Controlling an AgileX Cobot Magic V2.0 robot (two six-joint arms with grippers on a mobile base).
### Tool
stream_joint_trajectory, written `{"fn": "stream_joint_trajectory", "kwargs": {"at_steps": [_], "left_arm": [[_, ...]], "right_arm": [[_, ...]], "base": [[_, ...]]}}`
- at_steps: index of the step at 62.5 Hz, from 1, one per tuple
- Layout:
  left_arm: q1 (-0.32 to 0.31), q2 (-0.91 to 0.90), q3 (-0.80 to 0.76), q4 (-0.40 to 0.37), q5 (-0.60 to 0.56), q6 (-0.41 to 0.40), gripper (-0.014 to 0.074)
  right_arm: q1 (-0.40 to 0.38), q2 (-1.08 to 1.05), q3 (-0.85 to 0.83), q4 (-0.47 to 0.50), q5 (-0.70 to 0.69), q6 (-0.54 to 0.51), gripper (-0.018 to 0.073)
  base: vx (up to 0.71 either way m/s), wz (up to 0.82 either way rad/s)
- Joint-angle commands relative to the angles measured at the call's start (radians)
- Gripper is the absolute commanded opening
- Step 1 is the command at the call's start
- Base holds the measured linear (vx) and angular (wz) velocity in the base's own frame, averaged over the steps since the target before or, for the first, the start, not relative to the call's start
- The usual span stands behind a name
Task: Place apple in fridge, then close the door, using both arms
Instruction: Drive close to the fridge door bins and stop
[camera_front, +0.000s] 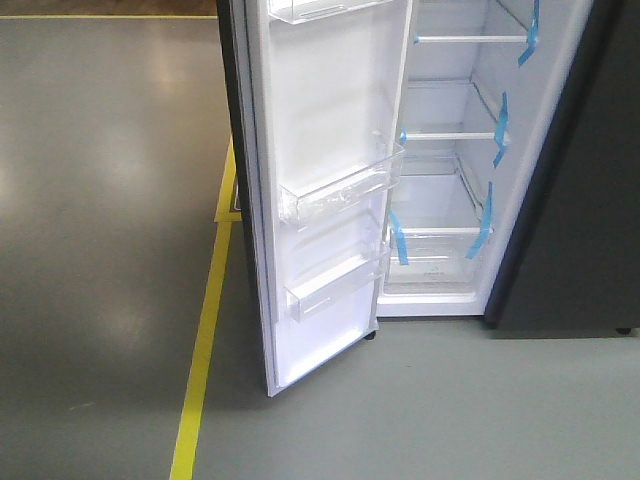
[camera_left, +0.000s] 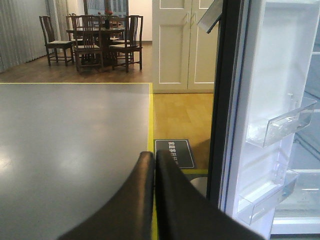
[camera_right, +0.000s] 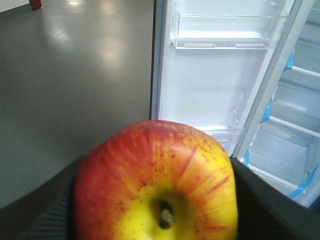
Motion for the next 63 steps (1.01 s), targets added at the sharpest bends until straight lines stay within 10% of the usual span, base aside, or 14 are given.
{"fn": "stream_joint_trajectory", "kwargs": {"at_steps": [1,63], "left_arm": [[0.002,-0.014,0.028,-0.002,-0.069,-0.009,-0.0006],[0.002,-0.014,0.028,-0.002,-0.069,-0.009,-0.0006]], "right_arm": [[-0.004,-0.01,-0.025,0.041,-0.016,-0.005,-0.0006],[-0.004,-0.01,-0.025,0.041,-0.016,-0.005,-0.0006]], "base": [[0.09,-0.01],[0.09,0.0]]}}
